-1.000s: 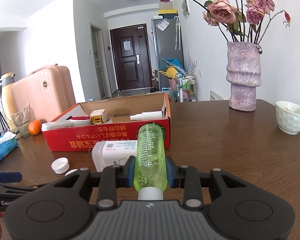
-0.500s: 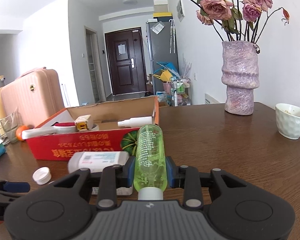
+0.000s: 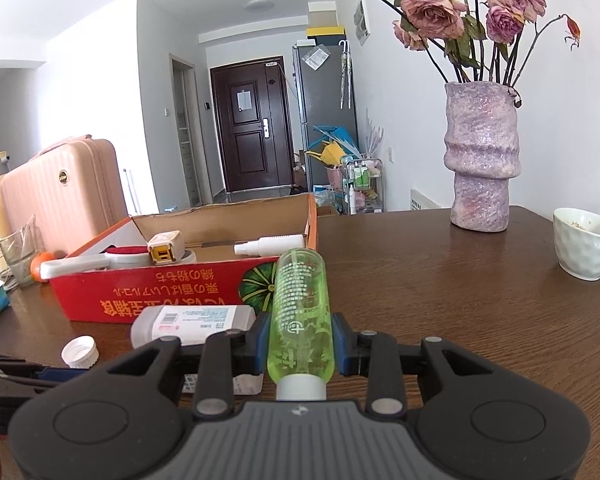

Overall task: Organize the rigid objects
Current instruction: 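Grasp the white round flat cap with the left gripper while the right gripper holds the green bottle, then carry the white round cap and green bottle over the cardboard box with both grippers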

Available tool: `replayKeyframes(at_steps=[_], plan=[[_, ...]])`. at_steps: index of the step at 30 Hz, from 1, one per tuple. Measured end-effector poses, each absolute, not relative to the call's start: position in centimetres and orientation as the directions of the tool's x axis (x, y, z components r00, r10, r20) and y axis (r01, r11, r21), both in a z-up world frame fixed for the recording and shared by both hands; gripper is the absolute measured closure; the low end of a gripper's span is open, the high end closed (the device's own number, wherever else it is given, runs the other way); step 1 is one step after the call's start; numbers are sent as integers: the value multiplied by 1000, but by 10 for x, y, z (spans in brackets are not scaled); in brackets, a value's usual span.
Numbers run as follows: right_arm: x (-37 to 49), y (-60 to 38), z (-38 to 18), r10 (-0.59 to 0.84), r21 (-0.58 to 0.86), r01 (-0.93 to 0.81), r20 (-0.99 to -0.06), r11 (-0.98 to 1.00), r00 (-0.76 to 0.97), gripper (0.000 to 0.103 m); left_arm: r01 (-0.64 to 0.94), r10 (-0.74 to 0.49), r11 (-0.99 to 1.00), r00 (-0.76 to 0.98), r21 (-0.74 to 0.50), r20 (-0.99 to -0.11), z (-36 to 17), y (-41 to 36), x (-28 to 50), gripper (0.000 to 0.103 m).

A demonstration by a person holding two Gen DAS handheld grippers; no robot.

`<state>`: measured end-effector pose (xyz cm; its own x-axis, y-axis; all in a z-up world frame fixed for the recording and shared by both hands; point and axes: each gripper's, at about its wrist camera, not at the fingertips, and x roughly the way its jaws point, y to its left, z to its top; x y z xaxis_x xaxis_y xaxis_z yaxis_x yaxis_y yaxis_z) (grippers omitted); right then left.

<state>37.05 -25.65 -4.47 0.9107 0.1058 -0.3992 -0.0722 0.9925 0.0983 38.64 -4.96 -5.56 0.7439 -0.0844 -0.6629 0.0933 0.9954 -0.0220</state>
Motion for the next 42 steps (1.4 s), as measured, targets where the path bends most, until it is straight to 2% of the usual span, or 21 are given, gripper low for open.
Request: replayKeyframes(at_steps=[5, 28, 42], plan=[[361, -250, -43, 108, 86, -81, -374, 993, 921, 73, 95, -76, 995, 782, -2, -619, -45, -50, 375, 63], [349, -213, -27, 147, 143, -105, -331, 984, 932, 73, 56, -82, 996, 878, -69, -471, 8, -25, 346, 63], [373, -197, -8, 146, 134, -108, -314, 985, 938, 73, 21, -61, 995, 906, -101, -418, 34, -19, 361, 63]])
